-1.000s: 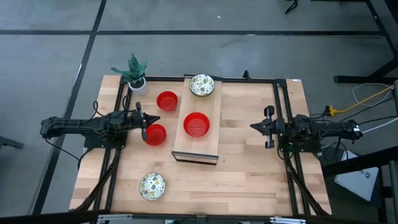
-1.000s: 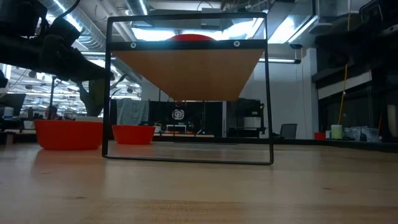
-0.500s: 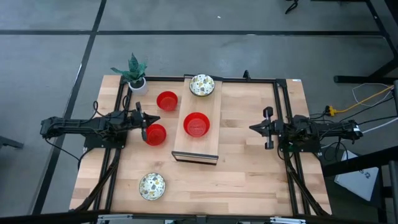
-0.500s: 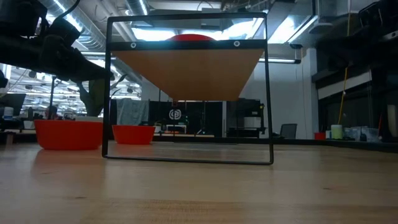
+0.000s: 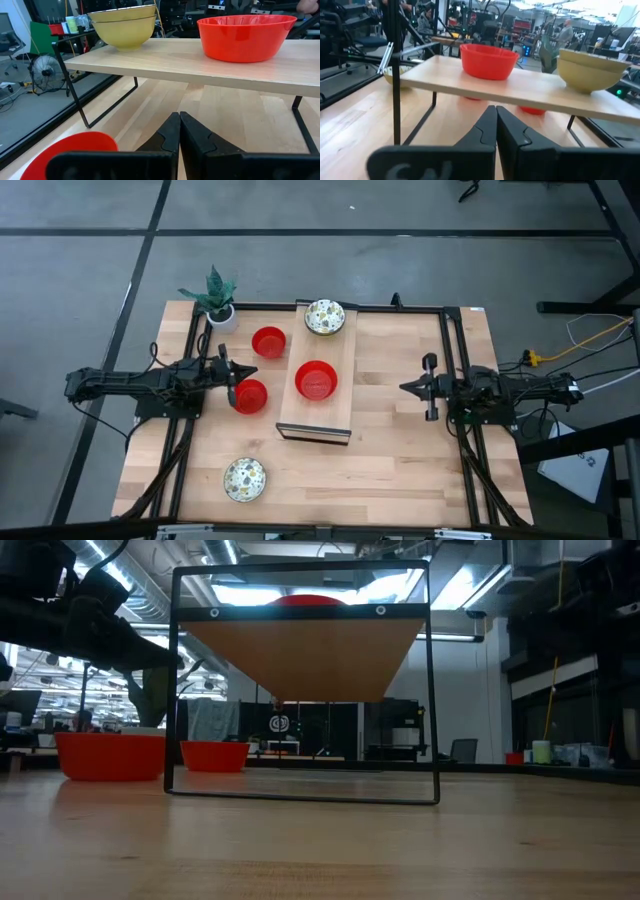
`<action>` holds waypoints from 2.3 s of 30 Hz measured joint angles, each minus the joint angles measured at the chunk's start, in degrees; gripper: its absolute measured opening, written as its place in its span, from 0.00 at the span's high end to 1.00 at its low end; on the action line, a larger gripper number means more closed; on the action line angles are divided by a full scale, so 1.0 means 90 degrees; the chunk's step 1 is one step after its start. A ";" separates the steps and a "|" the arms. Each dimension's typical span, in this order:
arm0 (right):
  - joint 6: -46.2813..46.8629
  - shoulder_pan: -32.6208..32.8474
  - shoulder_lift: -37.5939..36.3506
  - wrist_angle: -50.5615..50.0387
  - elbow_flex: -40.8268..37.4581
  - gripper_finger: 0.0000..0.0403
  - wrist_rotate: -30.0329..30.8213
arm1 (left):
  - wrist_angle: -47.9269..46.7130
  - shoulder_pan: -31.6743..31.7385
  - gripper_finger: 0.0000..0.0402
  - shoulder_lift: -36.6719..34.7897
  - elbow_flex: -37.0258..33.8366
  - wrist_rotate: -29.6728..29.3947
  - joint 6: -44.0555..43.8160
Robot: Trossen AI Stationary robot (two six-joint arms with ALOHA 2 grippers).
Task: Pick & Place Mini bowls
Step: Stack the top red bowl on top of the red bowl on the shelf
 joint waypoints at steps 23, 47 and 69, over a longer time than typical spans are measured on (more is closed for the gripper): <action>-0.0030 0.0000 0.0000 -0.0225 0.0000 0.95 0.0002 | 0.0000 0.0000 0.99 -0.0002 0.0000 0.0000 0.0000; -0.0030 0.0000 0.0000 -0.0225 0.0000 0.94 0.0002 | 0.0002 0.0000 0.99 0.0000 0.0000 0.0000 0.0000; -0.0029 0.0000 0.0000 -0.0225 0.0000 0.94 0.0002 | 0.0273 0.0002 0.99 0.0001 0.0000 -0.0168 0.0670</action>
